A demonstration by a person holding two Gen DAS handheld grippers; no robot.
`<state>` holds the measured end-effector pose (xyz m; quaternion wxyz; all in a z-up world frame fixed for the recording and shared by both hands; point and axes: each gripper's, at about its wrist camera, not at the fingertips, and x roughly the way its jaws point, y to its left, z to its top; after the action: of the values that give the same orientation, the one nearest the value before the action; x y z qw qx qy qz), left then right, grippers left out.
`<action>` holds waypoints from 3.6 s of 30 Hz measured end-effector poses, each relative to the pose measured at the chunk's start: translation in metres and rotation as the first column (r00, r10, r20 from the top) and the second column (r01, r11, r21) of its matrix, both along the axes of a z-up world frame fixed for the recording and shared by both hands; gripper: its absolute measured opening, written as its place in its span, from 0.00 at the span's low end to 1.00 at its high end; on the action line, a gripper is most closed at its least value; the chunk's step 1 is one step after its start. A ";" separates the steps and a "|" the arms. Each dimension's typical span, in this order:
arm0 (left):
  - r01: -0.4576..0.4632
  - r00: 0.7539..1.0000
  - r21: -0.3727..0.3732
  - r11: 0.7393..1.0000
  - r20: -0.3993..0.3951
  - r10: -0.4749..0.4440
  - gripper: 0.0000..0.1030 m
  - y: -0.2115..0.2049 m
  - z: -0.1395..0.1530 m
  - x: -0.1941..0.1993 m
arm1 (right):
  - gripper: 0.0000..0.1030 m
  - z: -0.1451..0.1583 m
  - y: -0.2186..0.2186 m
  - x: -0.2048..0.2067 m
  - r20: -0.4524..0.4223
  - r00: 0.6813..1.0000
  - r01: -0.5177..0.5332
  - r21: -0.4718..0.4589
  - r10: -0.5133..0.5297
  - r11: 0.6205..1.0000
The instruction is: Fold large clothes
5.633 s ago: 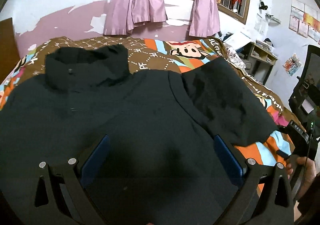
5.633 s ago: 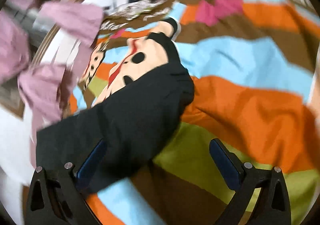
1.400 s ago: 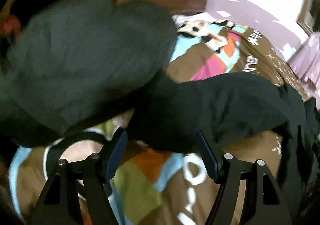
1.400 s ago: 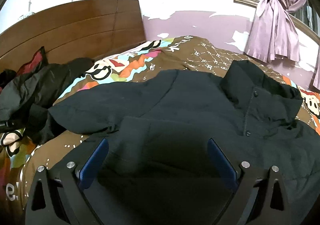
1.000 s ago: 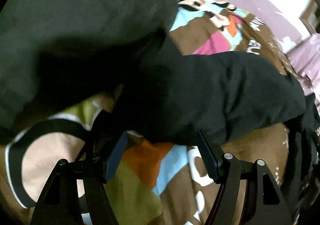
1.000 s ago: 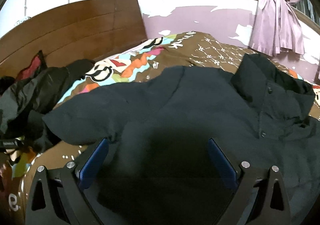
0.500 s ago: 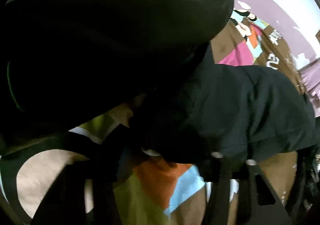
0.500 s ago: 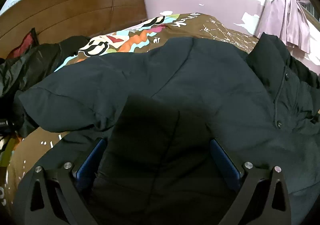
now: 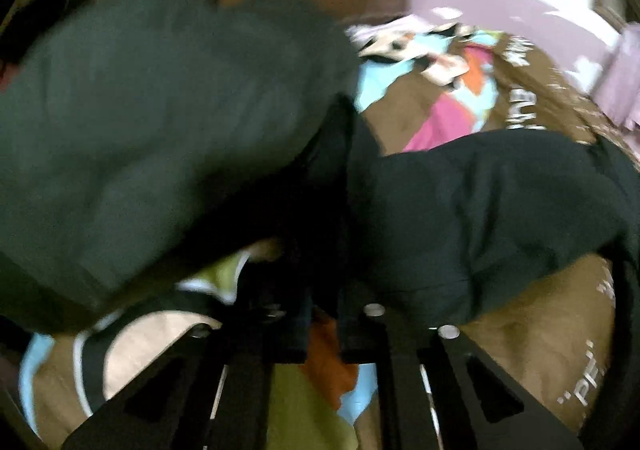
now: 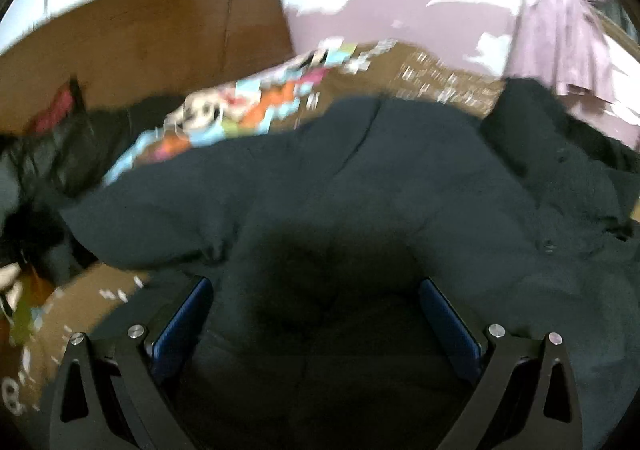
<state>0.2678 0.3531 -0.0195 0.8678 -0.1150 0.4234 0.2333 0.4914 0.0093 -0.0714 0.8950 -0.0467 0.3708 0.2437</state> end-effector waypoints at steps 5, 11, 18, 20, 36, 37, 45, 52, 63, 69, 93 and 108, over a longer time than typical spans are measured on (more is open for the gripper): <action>0.203 0.969 0.188 0.961 0.101 -0.225 0.04 -0.063 0.045 0.007 | 1.00 0.022 -0.026 -0.017 -0.018 1.000 0.025 0.097 -0.023 0.995; 0.321 0.895 0.231 0.918 0.242 -0.374 0.04 -0.149 0.102 0.029 | 1.00 0.045 -0.064 -0.035 -0.004 0.999 0.046 0.130 -0.046 0.990; 0.531 0.752 0.296 0.794 0.269 -0.603 0.04 -0.270 0.148 0.020 | 1.00 0.085 -0.140 -0.057 0.054 0.985 0.147 0.233 -0.164 0.961; 0.588 0.703 0.299 0.752 0.272 -0.658 0.04 -0.310 0.153 0.022 | 1.00 0.092 -0.167 -0.062 0.050 0.981 0.168 0.275 -0.189 0.947; 0.827 0.525 0.188 0.530 0.080 -0.847 0.04 -0.517 0.042 0.061 | 0.88 0.054 -0.334 -0.074 -0.319 0.925 0.368 0.623 -0.205 0.690; 0.833 0.522 0.175 0.525 0.066 -0.851 0.04 -0.522 0.035 0.062 | 0.86 0.048 -0.333 -0.073 -0.349 0.921 0.365 0.620 -0.173 0.694; 0.861 0.488 0.137 0.489 0.041 -0.872 0.04 -0.537 0.008 0.063 | 0.49 0.025 -0.309 -0.071 -0.428 0.903 0.305 0.583 -0.035 0.753; 0.878 0.460 0.156 0.453 -0.009 -0.888 0.07 -0.541 -0.006 0.063 | 0.07 0.028 -0.303 -0.065 -0.424 0.905 0.288 0.550 -0.035 0.784; 0.927 0.372 -0.055 0.372 -0.023 -0.928 0.45 -0.526 0.039 0.050 | 0.05 0.091 -0.324 -0.069 -0.172 0.971 0.231 0.518 -0.165 0.823; 0.849 0.524 -0.036 0.527 -0.075 -0.849 0.46 -0.475 0.062 0.079 | 0.05 0.108 -0.341 -0.053 -0.062 0.946 0.314 0.404 -0.317 0.859; 0.752 0.655 -0.023 0.659 0.134 -0.743 0.48 -0.371 0.031 0.211 | 0.65 0.086 -0.321 -0.039 0.116 0.922 0.356 0.114 -0.368 0.927; 0.838 0.546 0.006 0.546 -0.033 -0.837 0.53 -0.384 -0.025 0.226 | 0.48 -0.009 -0.255 0.006 -0.198 0.968 0.144 -0.054 -0.152 0.988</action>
<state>0.4937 -0.0314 -0.0447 0.8697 0.1127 0.4358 -0.2025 0.4974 -0.2453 -0.0808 0.8673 -0.0115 0.4667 0.1726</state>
